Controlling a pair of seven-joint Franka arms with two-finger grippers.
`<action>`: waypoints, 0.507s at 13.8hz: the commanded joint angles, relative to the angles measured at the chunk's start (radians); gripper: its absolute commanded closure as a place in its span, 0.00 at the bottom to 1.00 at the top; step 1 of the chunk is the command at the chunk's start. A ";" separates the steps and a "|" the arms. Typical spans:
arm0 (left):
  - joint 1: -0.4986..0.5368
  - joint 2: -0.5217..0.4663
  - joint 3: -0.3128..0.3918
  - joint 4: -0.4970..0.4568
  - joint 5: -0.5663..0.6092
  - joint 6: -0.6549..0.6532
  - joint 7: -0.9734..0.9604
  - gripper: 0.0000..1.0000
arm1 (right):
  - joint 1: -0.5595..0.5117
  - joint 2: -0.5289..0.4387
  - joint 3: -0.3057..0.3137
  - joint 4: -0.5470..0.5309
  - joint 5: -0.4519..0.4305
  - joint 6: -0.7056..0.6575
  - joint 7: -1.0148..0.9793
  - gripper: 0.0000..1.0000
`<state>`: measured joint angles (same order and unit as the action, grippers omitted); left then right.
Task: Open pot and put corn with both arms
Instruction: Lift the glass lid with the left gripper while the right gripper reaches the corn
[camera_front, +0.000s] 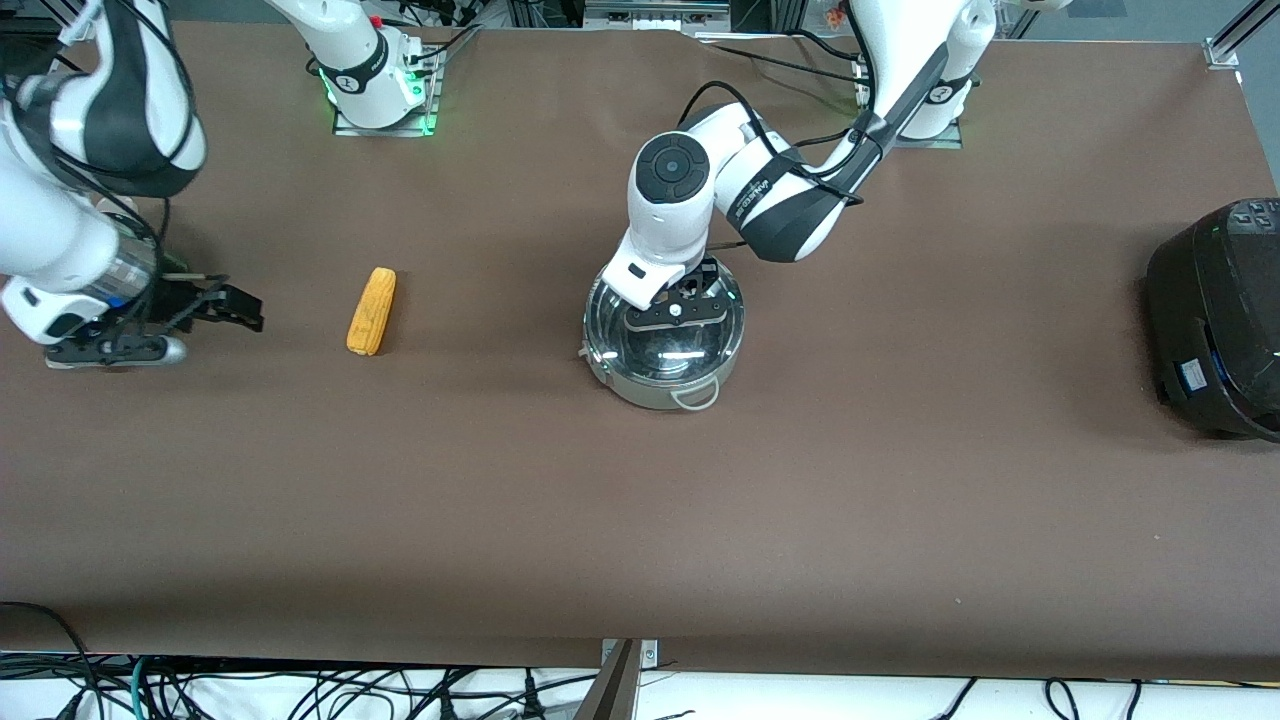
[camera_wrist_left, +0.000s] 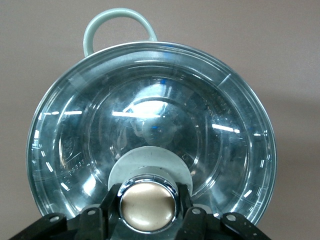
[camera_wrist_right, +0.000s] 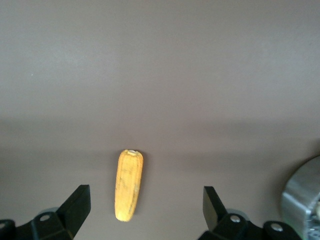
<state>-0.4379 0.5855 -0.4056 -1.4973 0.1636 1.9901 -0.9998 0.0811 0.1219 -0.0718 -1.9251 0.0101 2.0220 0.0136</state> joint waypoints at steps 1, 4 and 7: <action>0.001 -0.044 -0.001 0.018 0.031 -0.063 -0.013 0.88 | 0.000 -0.030 0.038 -0.151 0.016 0.157 0.103 0.00; 0.007 -0.108 -0.001 0.025 0.016 -0.126 -0.008 0.88 | 0.000 -0.036 0.089 -0.329 0.016 0.392 0.173 0.00; 0.042 -0.167 0.001 0.032 0.019 -0.223 0.006 0.88 | 0.000 -0.016 0.110 -0.390 0.016 0.461 0.216 0.00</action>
<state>-0.4271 0.4839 -0.4050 -1.4613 0.1636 1.8295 -0.9998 0.0840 0.1263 0.0251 -2.2574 0.0120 2.4358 0.2013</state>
